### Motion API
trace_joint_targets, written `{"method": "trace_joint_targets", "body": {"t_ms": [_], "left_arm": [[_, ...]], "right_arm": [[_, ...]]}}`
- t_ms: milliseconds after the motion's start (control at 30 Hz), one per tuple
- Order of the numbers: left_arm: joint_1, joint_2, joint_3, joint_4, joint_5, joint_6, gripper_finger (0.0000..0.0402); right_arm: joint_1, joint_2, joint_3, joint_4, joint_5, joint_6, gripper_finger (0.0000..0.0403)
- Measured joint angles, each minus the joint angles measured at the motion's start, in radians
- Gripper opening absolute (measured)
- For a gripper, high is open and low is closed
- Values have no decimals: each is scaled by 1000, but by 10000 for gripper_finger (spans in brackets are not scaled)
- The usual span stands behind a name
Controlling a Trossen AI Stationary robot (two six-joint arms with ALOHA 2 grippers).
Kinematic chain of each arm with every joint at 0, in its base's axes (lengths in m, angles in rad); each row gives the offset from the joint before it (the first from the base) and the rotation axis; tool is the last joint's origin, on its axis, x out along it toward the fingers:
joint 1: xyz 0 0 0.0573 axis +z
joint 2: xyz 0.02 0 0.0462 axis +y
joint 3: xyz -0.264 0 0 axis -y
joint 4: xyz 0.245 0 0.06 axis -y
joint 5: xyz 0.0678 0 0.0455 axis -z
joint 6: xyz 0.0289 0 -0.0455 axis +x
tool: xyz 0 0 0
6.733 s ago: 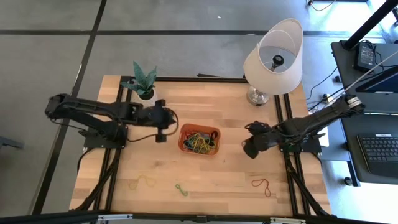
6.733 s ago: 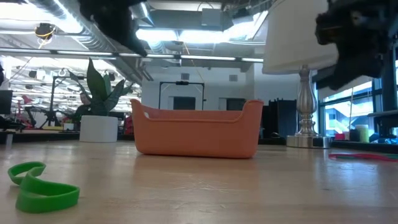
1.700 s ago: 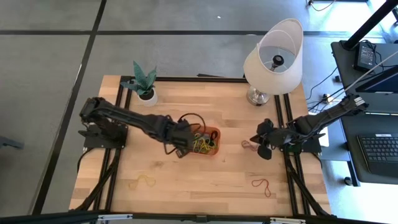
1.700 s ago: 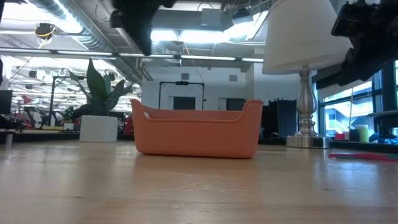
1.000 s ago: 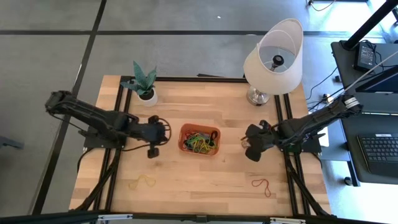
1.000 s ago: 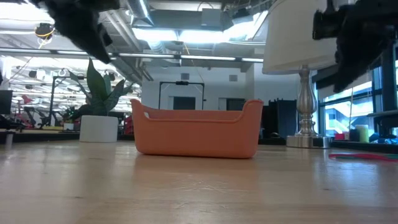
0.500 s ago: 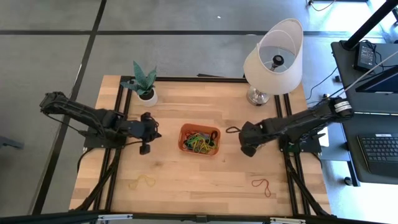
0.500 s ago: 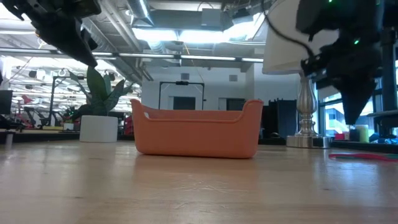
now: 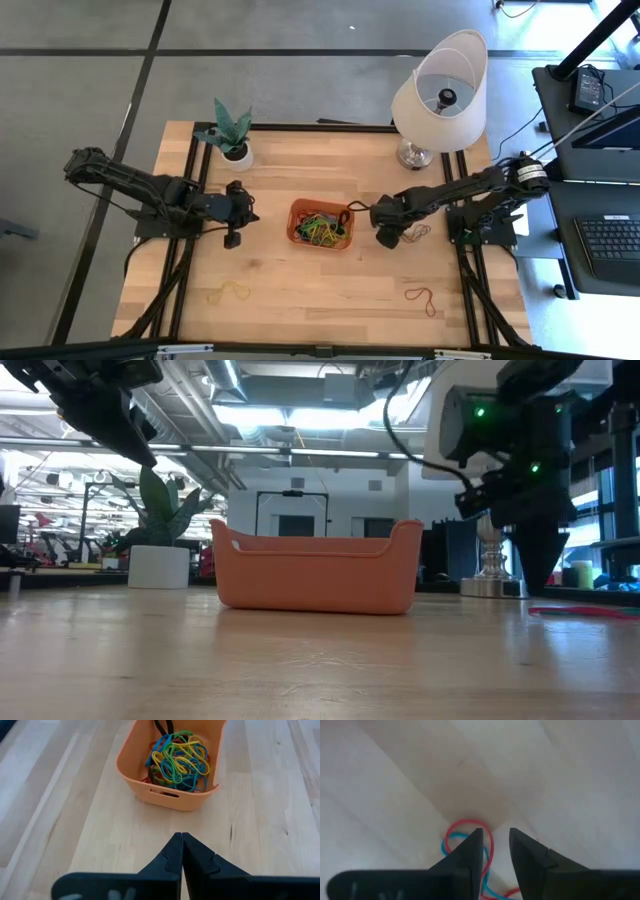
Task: Pick and place rubber bands into bin
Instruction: Put the red rubber band into the orange bin
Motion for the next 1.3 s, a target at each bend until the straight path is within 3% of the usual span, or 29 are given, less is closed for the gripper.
{"method": "trace_joint_targets", "body": {"t_ms": [433,633,700,967,1300], "left_arm": [[0,0,0,0,1,-1,3],[0,0,0,0,2,-1,3],[0,0,0,0,1,-1,3],[0,0,0,1,1,-1,2],[0,0,0,1,1,-1,1]], "right_arm": [[-1,138,6,29,-6,-54,93],[-1,130,4,42,-10,-50,14],[-1,117,2,42,-10,-46,10],[16,-78,-2,-69,0,73,3],[135,-366,23,-310,35,306,1]]}}
